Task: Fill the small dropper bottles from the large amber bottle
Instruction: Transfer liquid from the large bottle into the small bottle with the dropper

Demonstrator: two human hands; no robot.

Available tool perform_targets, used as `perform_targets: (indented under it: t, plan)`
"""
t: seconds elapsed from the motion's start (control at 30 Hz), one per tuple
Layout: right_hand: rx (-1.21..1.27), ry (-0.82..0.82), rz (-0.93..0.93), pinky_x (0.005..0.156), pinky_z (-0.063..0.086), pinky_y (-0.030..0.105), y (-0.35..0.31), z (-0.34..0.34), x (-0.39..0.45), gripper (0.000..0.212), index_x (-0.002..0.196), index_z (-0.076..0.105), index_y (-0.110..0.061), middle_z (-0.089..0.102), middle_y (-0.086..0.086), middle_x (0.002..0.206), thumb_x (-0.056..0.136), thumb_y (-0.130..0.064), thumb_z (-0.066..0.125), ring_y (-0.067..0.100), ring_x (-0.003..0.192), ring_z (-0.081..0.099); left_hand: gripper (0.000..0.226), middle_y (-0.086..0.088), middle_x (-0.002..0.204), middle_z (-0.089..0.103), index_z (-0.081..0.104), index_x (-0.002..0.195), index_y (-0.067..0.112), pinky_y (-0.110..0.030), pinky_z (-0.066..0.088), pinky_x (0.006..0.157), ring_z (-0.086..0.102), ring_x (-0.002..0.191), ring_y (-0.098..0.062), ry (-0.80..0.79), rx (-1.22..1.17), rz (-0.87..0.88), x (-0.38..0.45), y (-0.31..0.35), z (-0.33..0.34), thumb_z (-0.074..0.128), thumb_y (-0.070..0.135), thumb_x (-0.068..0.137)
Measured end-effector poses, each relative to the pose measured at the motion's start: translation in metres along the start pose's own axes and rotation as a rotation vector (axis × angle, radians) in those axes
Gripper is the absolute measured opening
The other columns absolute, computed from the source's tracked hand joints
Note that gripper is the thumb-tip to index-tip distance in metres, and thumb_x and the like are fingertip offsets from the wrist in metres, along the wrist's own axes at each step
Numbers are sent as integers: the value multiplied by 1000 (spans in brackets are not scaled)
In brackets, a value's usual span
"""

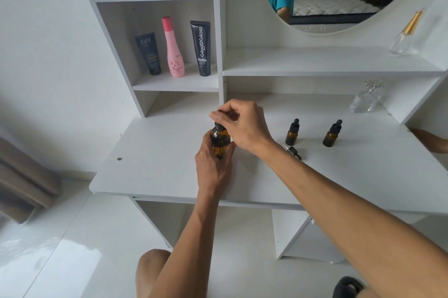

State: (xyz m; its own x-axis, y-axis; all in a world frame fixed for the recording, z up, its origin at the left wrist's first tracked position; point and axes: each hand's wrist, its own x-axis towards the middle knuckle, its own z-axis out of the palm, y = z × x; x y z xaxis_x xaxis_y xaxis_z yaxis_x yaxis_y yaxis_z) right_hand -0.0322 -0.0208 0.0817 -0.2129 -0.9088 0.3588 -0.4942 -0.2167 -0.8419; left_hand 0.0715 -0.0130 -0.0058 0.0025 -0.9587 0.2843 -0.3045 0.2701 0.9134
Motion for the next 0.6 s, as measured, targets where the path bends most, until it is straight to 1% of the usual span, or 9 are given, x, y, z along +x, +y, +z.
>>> perform_targets:
  t: [0.13,0.23,0.27,0.33,0.4,0.47,0.53,0.6]
  plan:
    - [-7,2,-3,72,58,24,2,0,0,22,85,75,-13,74,-7,77,83,-34,79,6,69,68,30,13,94,67,58,116,22,-17,51,74,62,82,3,8,8,-3,0,-1,0,70,25,90]
    - [-10,-2,-2,72,57,23,2,0,-1,23,85,74,-13,74,-7,77,82,-35,80,6,70,68,31,12,95,67,58,117,21,-19,52,75,63,83,1,8,5,-6,0,-1,1,70,25,89]
    - [-9,-3,2,72,57,22,2,0,-1,23,85,74,-13,73,-7,76,82,-35,80,6,70,68,31,10,97,68,58,118,21,-18,52,75,63,82,-1,6,4,-11,0,-1,1,70,26,90]
    - [-6,-6,10,72,57,20,2,-1,-2,25,87,74,-12,73,-7,77,81,-35,81,5,72,69,33,8,99,69,57,120,20,-10,48,72,62,81,0,3,17,-13,0,0,1,69,26,90]
    - [2,-15,18,73,57,18,2,-2,-4,28,92,74,-12,73,-6,82,80,-36,81,4,75,69,35,7,101,68,57,123,18,-5,44,71,60,81,4,-1,28,-10,0,0,0,70,26,91]
    - [16,-20,26,75,57,16,2,-5,-5,34,98,73,-12,73,-4,89,78,-37,83,5,78,70,38,8,101,67,56,125,18,-3,43,71,60,82,9,1,35,-3,0,0,0,70,26,91]
    - [29,-17,36,77,57,17,2,-9,-6,39,102,72,-12,73,-3,93,76,-38,84,5,79,70,39,9,101,67,56,126,19,-6,44,73,61,82,6,6,39,-1,0,0,0,71,29,91]
    - [33,-17,39,78,58,18,3,-15,-7,43,104,72,-12,74,-3,95,74,-40,85,4,80,71,40,9,100,68,57,126,20,-17,48,77,64,85,-4,16,39,-6,1,0,1,71,31,90]
